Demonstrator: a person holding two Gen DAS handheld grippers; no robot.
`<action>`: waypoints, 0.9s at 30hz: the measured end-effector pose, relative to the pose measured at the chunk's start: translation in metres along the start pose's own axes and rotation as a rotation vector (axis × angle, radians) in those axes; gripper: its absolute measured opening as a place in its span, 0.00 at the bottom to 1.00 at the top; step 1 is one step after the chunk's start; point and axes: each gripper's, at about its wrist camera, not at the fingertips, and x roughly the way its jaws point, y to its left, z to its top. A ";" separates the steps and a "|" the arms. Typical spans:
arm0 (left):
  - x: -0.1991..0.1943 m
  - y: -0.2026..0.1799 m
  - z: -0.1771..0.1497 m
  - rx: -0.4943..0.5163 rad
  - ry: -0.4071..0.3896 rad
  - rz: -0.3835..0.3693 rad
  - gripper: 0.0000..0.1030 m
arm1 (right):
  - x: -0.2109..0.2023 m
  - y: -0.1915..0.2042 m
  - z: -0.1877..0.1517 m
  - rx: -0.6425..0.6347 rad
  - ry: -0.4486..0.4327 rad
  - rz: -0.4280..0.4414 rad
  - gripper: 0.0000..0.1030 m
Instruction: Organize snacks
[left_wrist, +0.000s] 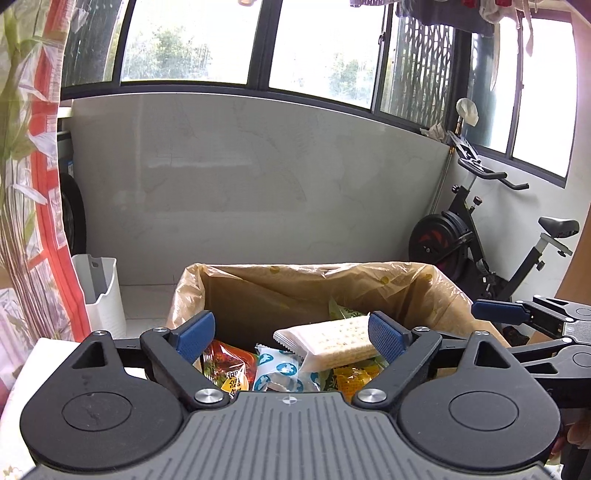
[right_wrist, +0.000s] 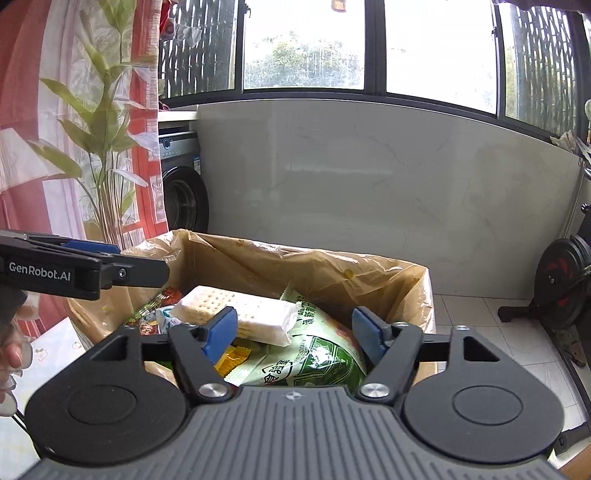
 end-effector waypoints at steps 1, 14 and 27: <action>-0.006 0.000 0.002 0.003 -0.007 0.004 0.91 | -0.006 0.001 0.001 0.013 -0.007 -0.008 0.79; -0.099 -0.019 0.012 0.077 -0.078 0.099 1.00 | -0.083 0.025 0.011 0.115 -0.039 -0.164 1.00; -0.185 -0.026 0.005 0.034 -0.175 0.135 1.00 | -0.155 0.039 0.006 0.188 -0.101 -0.112 1.00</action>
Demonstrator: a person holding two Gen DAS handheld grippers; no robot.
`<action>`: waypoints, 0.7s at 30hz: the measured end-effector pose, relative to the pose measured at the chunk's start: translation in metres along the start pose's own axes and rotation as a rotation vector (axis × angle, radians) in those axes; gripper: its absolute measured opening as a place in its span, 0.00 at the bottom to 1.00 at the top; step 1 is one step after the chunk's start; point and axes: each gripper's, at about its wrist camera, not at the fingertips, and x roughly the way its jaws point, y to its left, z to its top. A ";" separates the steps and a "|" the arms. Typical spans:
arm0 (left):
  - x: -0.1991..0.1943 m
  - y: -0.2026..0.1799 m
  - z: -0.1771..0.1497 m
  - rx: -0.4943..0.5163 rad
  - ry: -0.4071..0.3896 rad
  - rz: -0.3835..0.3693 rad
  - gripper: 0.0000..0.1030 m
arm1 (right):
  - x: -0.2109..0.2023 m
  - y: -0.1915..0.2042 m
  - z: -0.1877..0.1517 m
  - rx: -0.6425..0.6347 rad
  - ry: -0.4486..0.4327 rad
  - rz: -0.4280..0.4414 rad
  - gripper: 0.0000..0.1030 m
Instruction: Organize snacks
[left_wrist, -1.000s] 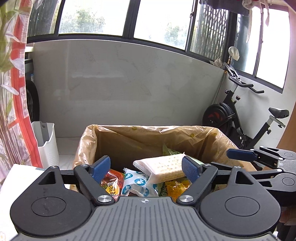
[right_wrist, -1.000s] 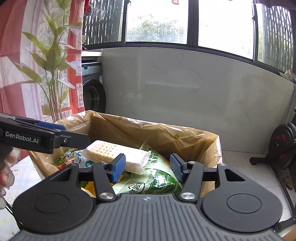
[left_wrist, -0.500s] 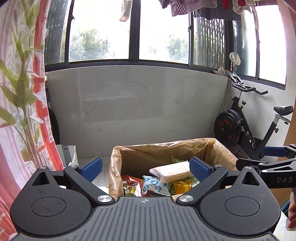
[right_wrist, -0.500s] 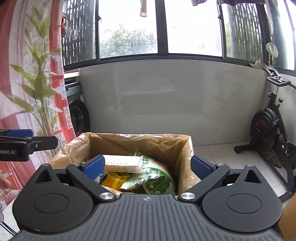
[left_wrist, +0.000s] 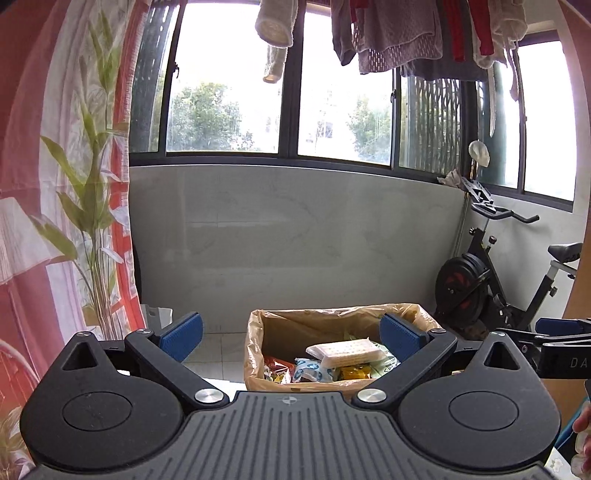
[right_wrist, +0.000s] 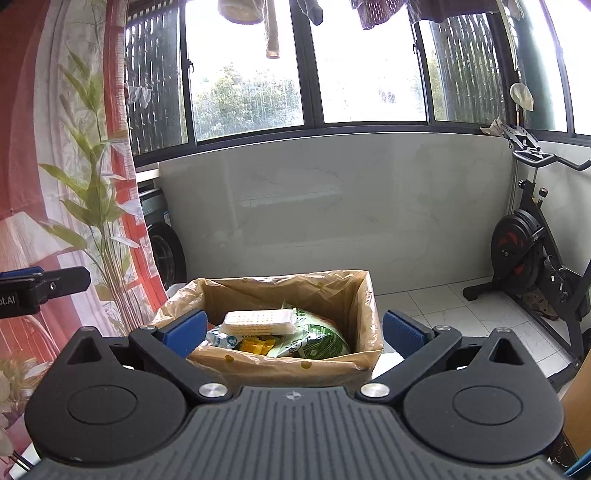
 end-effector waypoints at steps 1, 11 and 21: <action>-0.006 0.000 0.000 -0.002 -0.003 0.001 1.00 | -0.006 0.001 0.001 0.002 -0.009 0.007 1.00; -0.032 0.002 0.002 0.000 -0.011 0.054 1.00 | -0.027 0.009 0.005 -0.038 -0.043 -0.002 1.00; -0.036 0.005 0.003 -0.013 -0.012 0.068 1.00 | -0.030 0.010 0.004 -0.050 -0.039 -0.010 1.00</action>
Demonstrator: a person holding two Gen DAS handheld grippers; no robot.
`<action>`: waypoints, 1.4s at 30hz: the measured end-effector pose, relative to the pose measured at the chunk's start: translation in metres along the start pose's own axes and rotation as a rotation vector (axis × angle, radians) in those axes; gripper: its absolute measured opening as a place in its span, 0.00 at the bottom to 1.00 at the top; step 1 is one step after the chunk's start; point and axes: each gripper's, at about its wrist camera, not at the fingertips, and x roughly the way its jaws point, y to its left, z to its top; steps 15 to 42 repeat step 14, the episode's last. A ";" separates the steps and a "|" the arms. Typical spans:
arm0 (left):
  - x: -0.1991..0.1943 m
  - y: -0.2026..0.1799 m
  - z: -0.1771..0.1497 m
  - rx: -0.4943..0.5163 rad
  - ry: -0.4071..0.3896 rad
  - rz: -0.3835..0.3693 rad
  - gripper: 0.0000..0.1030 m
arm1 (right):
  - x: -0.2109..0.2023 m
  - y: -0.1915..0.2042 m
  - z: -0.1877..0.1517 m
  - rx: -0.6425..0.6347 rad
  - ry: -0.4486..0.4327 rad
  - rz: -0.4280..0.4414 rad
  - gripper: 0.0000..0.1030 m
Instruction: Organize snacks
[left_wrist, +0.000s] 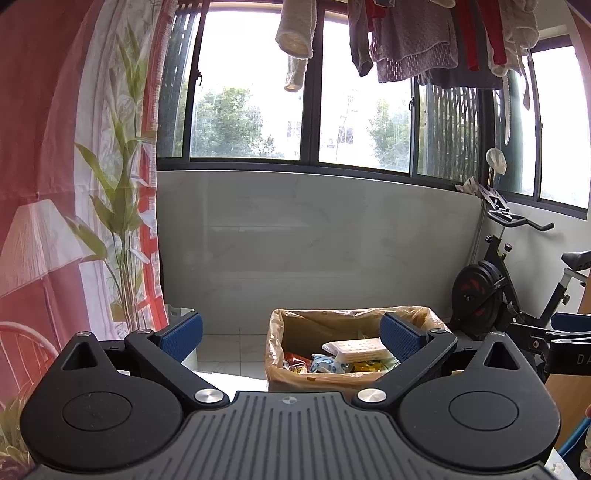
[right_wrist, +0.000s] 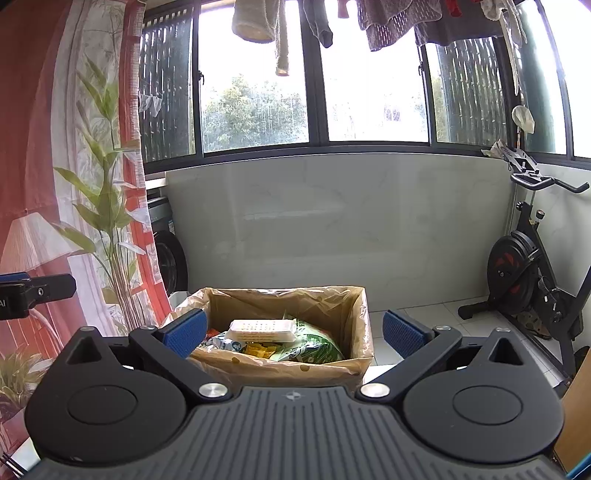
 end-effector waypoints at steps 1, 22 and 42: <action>0.000 0.000 0.000 -0.002 0.000 0.000 1.00 | 0.000 0.000 0.000 0.001 0.001 0.000 1.00; 0.002 0.004 -0.001 -0.017 0.005 -0.010 0.99 | 0.004 0.001 -0.001 -0.001 0.006 0.005 1.00; 0.002 0.004 -0.001 -0.017 0.005 -0.010 0.99 | 0.004 0.001 -0.001 -0.001 0.006 0.005 1.00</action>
